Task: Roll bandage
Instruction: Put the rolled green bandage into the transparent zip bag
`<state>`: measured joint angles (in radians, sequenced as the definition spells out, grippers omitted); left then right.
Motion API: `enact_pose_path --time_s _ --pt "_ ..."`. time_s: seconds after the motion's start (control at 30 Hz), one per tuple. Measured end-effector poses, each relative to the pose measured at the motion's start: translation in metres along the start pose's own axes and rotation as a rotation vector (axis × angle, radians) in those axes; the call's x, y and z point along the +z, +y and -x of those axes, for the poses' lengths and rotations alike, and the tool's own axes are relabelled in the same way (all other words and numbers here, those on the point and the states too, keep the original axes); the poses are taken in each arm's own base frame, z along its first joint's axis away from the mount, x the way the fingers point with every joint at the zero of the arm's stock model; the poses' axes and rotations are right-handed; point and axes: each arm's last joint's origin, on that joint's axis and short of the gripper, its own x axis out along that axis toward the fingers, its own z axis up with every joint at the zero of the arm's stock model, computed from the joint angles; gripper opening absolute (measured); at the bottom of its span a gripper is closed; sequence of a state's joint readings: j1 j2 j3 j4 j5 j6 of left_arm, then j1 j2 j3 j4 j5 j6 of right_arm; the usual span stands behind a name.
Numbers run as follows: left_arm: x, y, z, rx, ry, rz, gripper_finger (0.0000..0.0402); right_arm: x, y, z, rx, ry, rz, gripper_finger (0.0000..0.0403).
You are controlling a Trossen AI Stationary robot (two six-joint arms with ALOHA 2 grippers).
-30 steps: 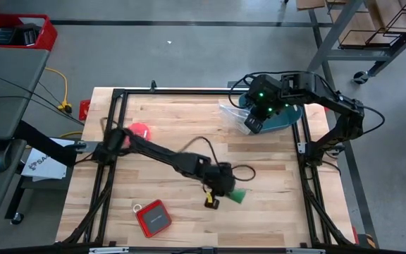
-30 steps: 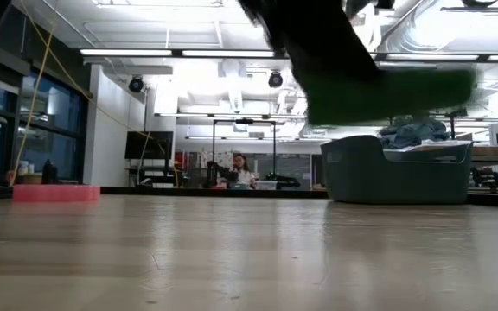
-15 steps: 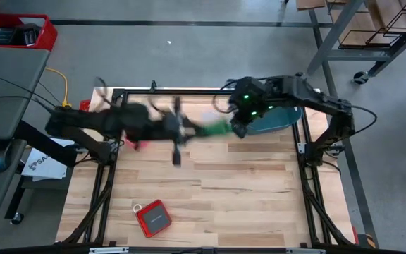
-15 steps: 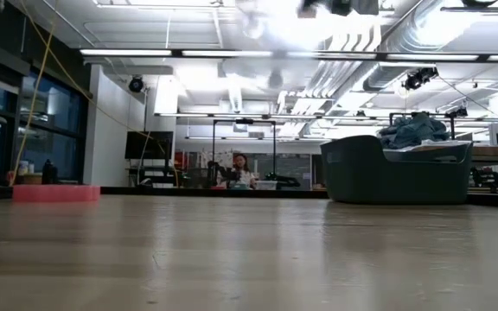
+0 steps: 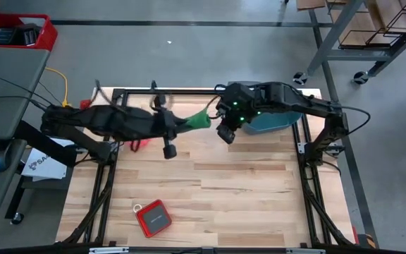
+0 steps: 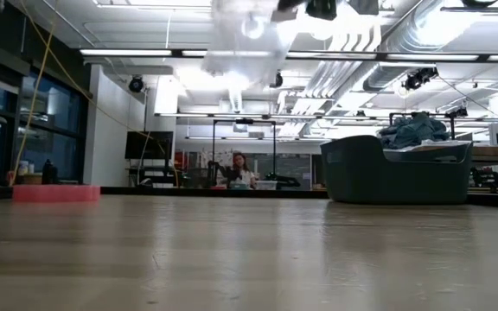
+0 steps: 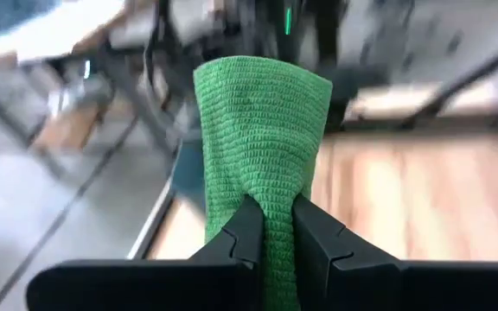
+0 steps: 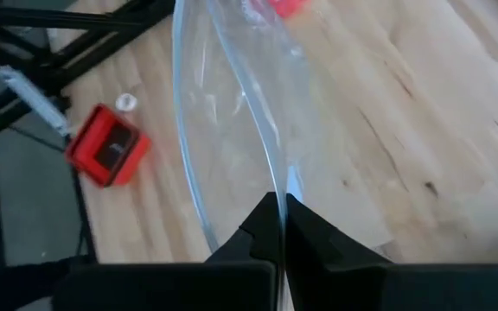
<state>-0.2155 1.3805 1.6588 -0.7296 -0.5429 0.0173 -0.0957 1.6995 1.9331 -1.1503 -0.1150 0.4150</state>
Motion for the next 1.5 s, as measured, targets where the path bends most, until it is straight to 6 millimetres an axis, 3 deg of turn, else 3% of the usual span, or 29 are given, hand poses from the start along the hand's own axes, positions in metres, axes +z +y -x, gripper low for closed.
enact_pose_path --time_s 0.23,0.37,0.47,0.7,1.0,1.3,1.5 --pt "-0.019 -0.012 -0.019 -0.039 0.188 0.052 0.0026 -0.003 0.01 -0.045 -0.073 0.085 0.033 0.0" --pt "-0.039 -0.018 -0.027 -0.038 0.381 0.07 0.0026 -0.006 0.016 -0.067 -0.165 0.099 0.075 0.0" --pt "-0.047 -0.021 -0.03 -0.043 0.465 0.11 0.0026 -0.008 0.019 -0.072 -0.251 0.069 0.103 0.0" --pt "-0.042 -0.023 -0.034 -0.109 0.435 0.251 0.0026 -0.013 0.027 -0.087 -0.418 0.02 0.167 0.0" --pt "-0.047 -0.02 -0.04 -0.047 0.492 0.38 0.0026 -0.026 0.05 -0.107 -0.57 -0.035 0.295 0.0" --pt "-0.075 -0.036 -0.06 0.053 0.571 0.442 0.0026 -0.028 0.058 -0.106 -0.545 -0.07 0.288 0.0" --pt "-0.071 -0.042 -0.055 0.068 0.486 0.537 0.0026 -0.03 0.06 -0.106 -0.543 -0.071 0.276 0.0"
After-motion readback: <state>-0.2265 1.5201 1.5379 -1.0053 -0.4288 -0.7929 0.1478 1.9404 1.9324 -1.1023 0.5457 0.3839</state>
